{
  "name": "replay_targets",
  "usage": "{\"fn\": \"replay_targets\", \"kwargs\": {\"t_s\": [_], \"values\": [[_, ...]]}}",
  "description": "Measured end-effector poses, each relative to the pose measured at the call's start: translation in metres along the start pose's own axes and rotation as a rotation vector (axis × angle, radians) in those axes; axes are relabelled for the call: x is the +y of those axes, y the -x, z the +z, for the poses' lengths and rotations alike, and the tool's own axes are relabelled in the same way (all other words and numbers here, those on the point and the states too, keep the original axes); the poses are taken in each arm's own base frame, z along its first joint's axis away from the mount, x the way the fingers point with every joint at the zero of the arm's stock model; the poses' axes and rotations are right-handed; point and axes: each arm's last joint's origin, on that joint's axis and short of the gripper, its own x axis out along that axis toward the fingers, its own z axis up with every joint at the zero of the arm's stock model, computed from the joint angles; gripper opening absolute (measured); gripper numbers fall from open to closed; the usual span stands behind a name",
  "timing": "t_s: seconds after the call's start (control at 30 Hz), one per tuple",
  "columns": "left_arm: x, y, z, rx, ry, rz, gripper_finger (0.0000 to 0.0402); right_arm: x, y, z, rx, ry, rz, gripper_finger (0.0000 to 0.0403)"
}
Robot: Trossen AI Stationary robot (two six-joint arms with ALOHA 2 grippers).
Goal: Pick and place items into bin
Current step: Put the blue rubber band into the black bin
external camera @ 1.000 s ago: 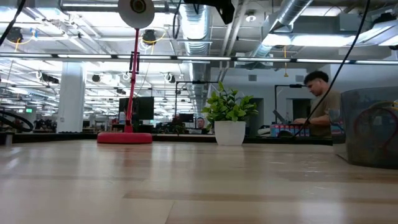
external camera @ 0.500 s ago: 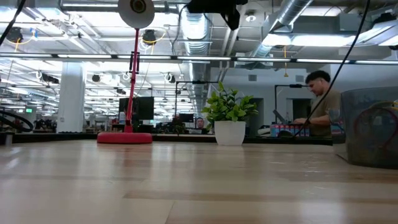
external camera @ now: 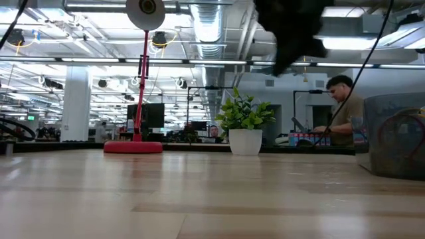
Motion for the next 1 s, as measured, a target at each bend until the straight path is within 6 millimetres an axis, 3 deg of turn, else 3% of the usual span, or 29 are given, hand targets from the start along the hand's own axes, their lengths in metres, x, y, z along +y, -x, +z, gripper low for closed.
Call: {"fn": "replay_targets", "kwargs": {"t_s": [0.13, 0.37, 0.6, 0.73, 1.0], "values": [[0.004, -0.002, -0.002, 0.022, -0.006, 0.013, 0.0073, -0.009, 0.007, -0.021, 0.152, -0.064, -0.161, 0.0001], [0.012, -0.007, -0.003, 0.045, 0.001, 0.036, 0.0073, -0.013, 0.045, -0.041, 0.299, -0.105, -0.385, 0.0001], [0.017, -0.011, -0.003, 0.059, 0.01, 0.04, 0.0073, -0.002, 0.069, -0.054, 0.39, -0.076, -0.304, 0.0003], [0.018, -0.012, -0.003, 0.064, 0.021, 0.025, 0.0073, 0.003, 0.069, -0.068, 0.494, -0.134, -0.295, 0.0003], [0.018, -0.012, -0.003, 0.068, 0.033, 0.018, 0.0073, 0.004, 0.059, -0.099, 0.478, -0.202, -0.41, 0.0004]]}}
